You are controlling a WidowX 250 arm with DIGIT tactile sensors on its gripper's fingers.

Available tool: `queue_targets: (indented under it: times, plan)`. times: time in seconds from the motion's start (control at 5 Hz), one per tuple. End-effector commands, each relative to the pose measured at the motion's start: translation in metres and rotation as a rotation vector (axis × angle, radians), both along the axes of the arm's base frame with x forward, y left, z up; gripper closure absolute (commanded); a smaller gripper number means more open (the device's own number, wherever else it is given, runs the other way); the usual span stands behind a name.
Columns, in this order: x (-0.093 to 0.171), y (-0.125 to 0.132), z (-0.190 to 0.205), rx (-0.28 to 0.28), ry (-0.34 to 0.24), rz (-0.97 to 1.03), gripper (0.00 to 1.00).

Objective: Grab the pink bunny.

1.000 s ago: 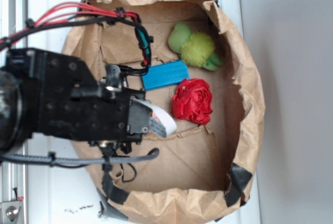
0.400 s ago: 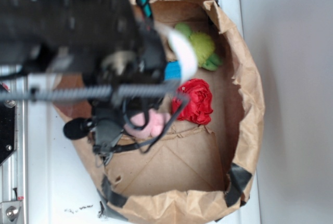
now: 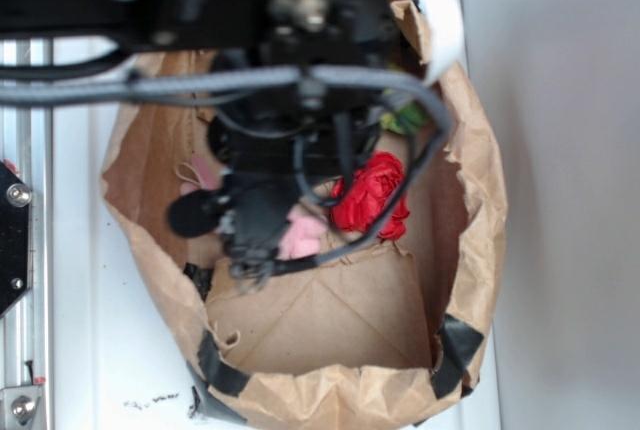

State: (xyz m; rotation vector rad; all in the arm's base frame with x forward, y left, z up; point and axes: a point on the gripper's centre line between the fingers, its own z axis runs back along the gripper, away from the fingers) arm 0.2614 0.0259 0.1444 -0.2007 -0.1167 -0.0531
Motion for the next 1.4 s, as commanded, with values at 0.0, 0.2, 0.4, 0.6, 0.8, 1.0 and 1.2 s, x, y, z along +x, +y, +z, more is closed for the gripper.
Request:
queue_targets:
  times: [0.0, 0.2, 0.4, 0.6, 0.8, 1.0, 1.2]
  plan:
    - [0.019, -0.002, -0.014, 0.097, -0.076, -0.012, 0.00]
    - [0.025, -0.004, -0.040, 0.164, -0.080, -0.018, 0.00]
    - [0.013, -0.006, -0.060, 0.211, -0.062, -0.065, 0.00]
    - [0.000, -0.012, -0.074, 0.231, -0.048, -0.103, 0.00]
    - [-0.010, -0.025, -0.090, 0.251, -0.033, -0.113, 0.00]
    - [-0.014, -0.035, -0.104, 0.286, -0.001, -0.118, 0.00]
    - [-0.047, -0.045, -0.108, 0.294, 0.013, -0.126, 0.00]
